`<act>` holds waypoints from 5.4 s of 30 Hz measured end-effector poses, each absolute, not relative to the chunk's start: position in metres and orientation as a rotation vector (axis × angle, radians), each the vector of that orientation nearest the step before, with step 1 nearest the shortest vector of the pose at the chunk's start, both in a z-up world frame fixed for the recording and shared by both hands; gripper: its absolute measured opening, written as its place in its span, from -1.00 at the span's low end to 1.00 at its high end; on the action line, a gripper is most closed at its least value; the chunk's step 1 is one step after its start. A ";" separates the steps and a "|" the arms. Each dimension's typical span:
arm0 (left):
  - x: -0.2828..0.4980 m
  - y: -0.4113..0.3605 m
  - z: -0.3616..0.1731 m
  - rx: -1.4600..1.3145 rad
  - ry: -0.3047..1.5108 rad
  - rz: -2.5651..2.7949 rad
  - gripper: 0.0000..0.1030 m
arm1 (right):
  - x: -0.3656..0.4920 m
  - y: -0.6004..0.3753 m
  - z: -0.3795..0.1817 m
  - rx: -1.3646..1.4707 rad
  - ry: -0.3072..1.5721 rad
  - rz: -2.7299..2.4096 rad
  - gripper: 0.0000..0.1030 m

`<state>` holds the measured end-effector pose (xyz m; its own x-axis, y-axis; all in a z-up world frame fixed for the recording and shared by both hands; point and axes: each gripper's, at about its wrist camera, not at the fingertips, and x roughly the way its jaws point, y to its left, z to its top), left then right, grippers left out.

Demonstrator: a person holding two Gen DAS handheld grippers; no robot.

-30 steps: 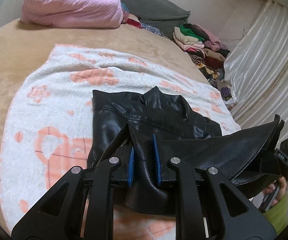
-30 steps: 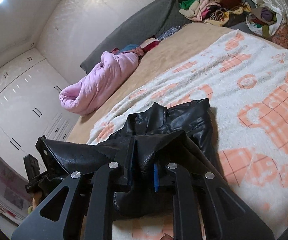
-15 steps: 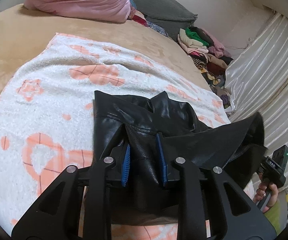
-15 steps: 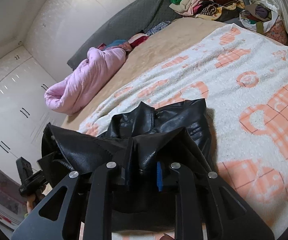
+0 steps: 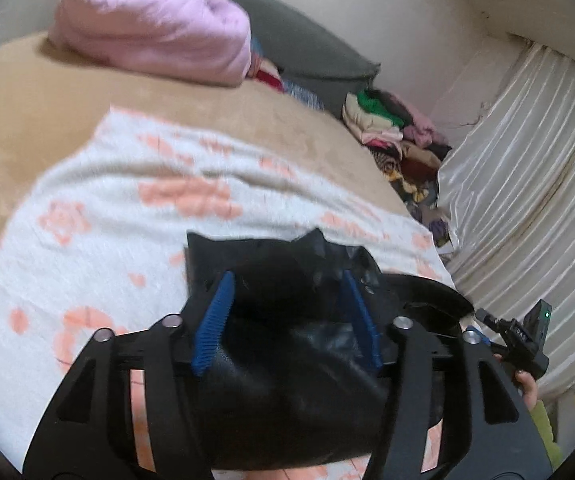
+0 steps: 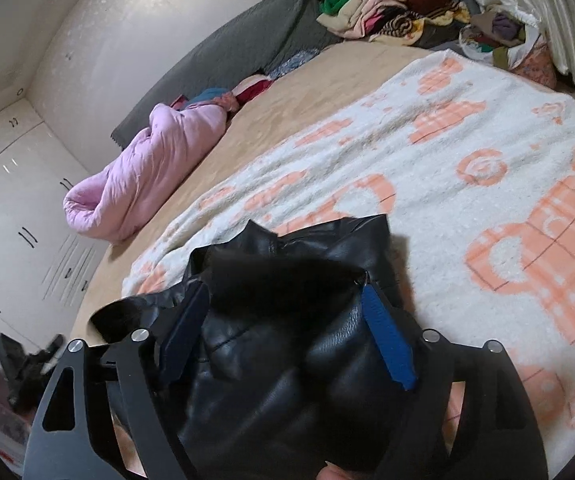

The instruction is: Fold large clothes

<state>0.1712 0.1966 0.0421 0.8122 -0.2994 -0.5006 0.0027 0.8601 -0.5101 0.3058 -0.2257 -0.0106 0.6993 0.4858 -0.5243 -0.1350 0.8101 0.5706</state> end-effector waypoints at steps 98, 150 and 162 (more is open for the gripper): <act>0.151 0.148 -0.025 -0.392 0.917 -0.053 0.35 | 0.253 -0.176 -0.013 0.053 0.749 0.340 0.70; 0.216 0.176 -0.006 -0.561 0.843 -0.233 -0.65 | 0.273 -0.021 -0.017 -0.094 0.748 0.533 -0.35; 0.218 0.172 -0.004 -0.553 0.832 -0.238 -0.65 | 0.220 -0.025 -0.040 -0.075 0.738 0.576 0.29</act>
<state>0.2179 0.1724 -0.0041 0.6574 -0.4084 -0.6333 -0.0124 0.8344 -0.5510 0.2195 -0.0248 -0.0402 0.5928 0.4693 -0.6545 -0.5204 0.8434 0.1334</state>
